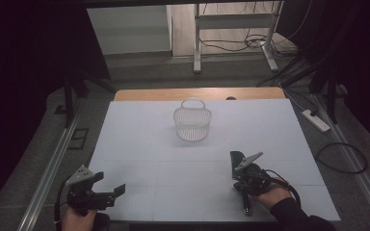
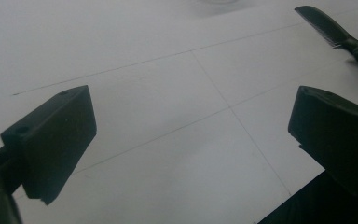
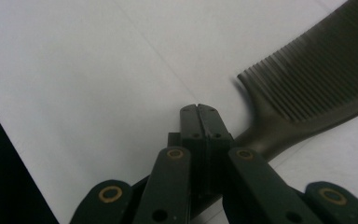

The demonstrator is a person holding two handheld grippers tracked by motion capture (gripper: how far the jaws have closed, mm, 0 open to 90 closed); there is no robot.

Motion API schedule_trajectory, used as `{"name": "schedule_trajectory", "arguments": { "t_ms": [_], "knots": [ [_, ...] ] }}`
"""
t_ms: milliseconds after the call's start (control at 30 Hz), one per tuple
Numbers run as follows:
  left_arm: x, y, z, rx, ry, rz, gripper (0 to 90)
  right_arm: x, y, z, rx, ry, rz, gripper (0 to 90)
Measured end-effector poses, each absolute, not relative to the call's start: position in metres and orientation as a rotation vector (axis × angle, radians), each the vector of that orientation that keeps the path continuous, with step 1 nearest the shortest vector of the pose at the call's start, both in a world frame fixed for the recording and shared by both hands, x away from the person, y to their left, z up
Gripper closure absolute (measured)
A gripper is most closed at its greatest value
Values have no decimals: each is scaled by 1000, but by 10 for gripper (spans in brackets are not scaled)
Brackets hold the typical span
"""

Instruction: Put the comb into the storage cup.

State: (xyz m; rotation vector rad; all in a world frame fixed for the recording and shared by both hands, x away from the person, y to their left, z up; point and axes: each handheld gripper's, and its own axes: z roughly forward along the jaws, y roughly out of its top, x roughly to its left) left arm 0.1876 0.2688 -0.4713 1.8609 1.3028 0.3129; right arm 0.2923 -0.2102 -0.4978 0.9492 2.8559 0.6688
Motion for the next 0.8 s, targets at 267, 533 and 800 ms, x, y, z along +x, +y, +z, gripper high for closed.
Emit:
{"name": "schedule_trajectory", "arguments": {
  "t_ms": [267, 533, 800],
  "knots": [
    [188, 269, -471, 1859, 1306, 311, 16, 291, -212, -501, 970, 2882, 646, 891],
    [188, 269, -471, 1859, 1309, 312, 17, 293, -221, -500, 1000, 2878, 633, 891],
    [188, 269, -471, 1858, 1312, 310, 18, 297, -235, -498, 1040, 2840, 610, 891]
  ]
}}
